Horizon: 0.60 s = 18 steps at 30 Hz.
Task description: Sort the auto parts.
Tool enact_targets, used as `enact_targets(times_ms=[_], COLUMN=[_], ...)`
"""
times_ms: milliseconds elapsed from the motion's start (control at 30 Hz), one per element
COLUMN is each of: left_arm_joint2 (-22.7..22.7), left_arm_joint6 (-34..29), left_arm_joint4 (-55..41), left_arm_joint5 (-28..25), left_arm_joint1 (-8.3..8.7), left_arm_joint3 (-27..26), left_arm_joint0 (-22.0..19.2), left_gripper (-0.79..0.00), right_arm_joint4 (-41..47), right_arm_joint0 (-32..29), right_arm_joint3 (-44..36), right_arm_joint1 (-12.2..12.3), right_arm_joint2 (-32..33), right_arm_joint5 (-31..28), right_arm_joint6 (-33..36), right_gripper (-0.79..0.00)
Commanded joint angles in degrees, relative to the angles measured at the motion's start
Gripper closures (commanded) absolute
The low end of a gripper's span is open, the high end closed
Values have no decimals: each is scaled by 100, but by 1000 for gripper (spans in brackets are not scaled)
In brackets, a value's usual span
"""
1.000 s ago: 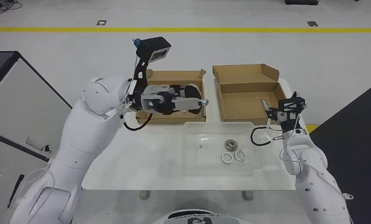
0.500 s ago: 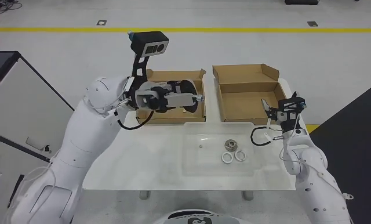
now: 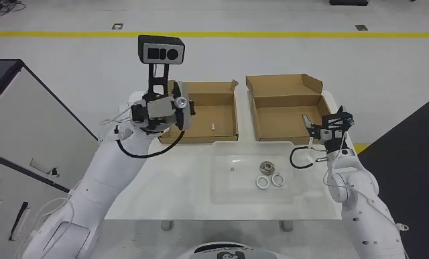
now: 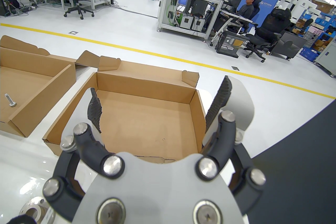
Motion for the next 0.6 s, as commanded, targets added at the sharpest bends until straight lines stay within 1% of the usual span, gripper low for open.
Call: enact_targets(times_ms=[0,233,367,500,567], left_arm_joint2=[-27,-195,-316,-438,-509], left_arm_joint6=[-97,-443,-559,-556,-551], left_arm_joint4=[-370,-1197,-1024,-541,-123], left_arm_joint5=[99,446,561,559,553], left_arm_joint1=[-66,-342,-475,-571,-598], left_arm_joint3=[30,170,300,423,486], left_arm_joint0=[53,210,231,243,220], left_gripper=[0,0,0,0,0], right_arm_joint4=[0,0,0,0,0], right_arm_joint0=[0,0,0,0,0], right_arm_joint3=[0,0,0,0,0], right_arm_joint1=[0,0,0,0,0], right_arm_joint2=[0,0,0,0,0], right_arm_joint5=[0,0,0,0,0], right_arm_joint6=[0,0,0,0,0], right_gripper=[-785,-785,-785,-785,-785])
